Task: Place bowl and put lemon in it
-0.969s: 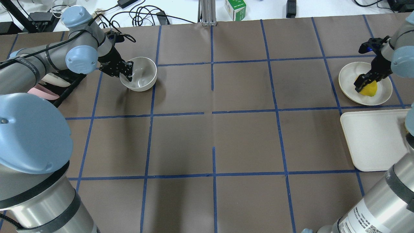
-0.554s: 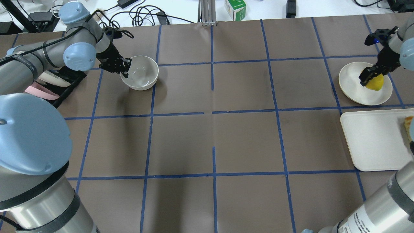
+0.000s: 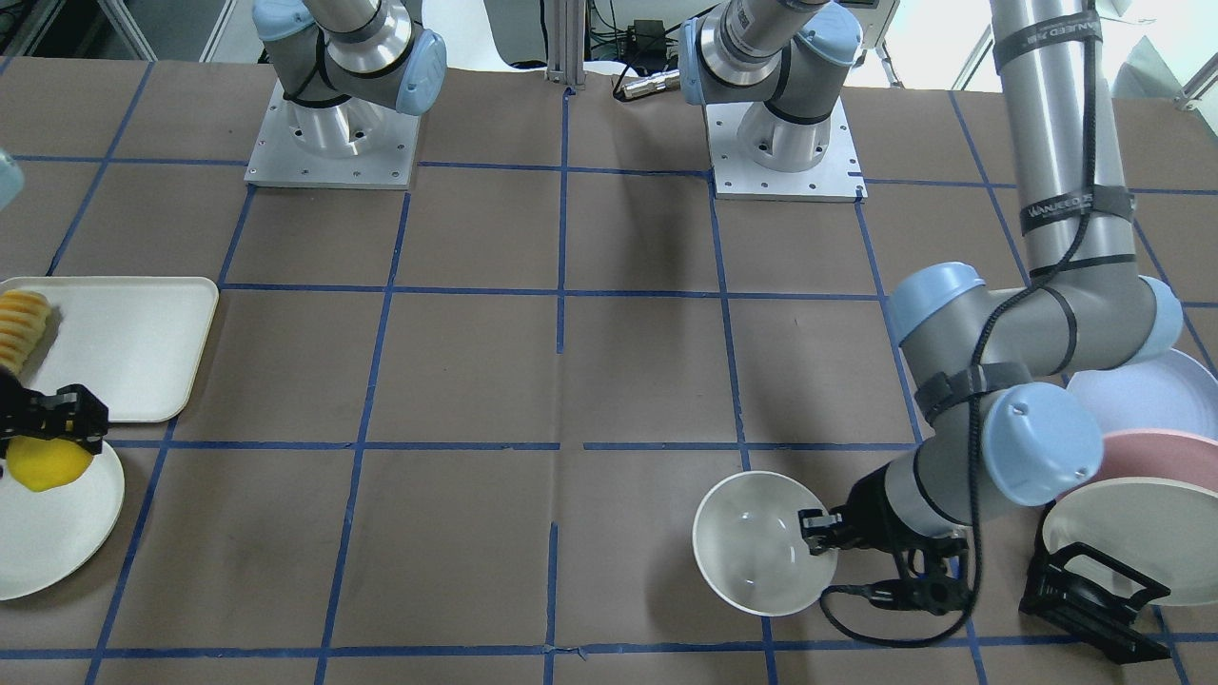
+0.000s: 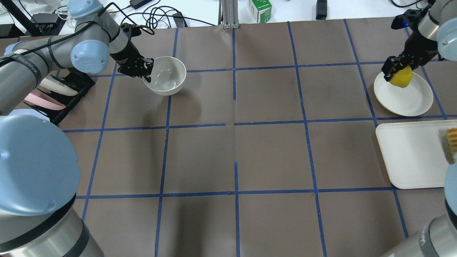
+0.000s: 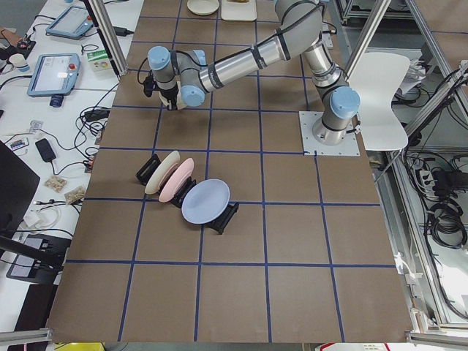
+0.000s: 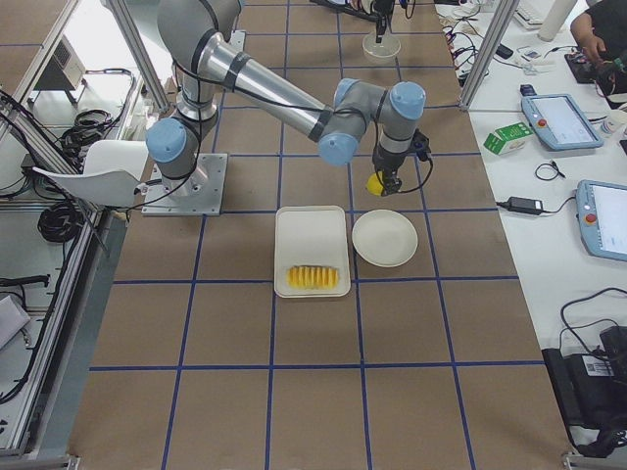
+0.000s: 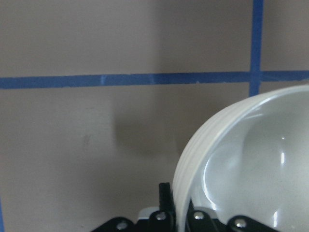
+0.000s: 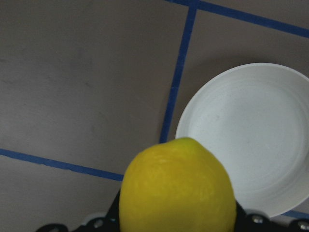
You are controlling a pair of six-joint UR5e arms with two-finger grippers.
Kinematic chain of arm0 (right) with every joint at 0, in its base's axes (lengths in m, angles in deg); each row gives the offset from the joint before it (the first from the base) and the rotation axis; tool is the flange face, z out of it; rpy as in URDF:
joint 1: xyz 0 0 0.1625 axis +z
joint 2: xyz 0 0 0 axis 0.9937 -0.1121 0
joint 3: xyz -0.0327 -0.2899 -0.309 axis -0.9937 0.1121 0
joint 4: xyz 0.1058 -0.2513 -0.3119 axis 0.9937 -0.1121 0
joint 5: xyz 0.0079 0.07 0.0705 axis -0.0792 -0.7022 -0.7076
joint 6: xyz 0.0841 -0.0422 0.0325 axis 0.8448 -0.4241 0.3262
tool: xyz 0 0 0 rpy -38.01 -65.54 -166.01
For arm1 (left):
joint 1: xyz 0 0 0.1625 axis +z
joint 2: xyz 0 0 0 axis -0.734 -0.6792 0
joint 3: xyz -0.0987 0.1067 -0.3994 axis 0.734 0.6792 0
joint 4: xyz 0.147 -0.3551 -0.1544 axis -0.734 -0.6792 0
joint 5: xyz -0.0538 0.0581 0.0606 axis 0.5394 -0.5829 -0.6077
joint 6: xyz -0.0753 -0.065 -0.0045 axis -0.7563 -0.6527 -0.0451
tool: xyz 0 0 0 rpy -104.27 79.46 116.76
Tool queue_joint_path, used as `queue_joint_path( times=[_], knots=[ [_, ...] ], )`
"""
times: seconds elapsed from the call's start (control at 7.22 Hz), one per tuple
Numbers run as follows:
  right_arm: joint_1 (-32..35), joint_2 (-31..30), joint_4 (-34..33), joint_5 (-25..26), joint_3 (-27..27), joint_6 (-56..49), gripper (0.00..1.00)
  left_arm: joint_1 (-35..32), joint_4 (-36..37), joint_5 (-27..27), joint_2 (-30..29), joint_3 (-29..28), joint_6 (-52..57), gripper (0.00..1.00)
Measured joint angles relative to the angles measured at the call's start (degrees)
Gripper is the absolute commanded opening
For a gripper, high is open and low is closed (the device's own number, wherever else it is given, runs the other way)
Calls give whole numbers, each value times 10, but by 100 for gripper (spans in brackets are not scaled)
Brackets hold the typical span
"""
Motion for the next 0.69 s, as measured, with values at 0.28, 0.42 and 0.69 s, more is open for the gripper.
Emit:
queue_joint_path(
  times=[0.28, 0.42, 0.69],
  knots=[
    [71, -32, 24, -1, -2, 110, 18, -70, -1, 13, 29, 30, -77, 0],
    [107, -41, 29, -5, -1, 165, 17, -100, 4, 13, 41, 50, -107, 0],
    [166, -48, 31, -19, 4, 256, 17, -138, 50, 13, 52, 95, -154, 0]
  ],
)
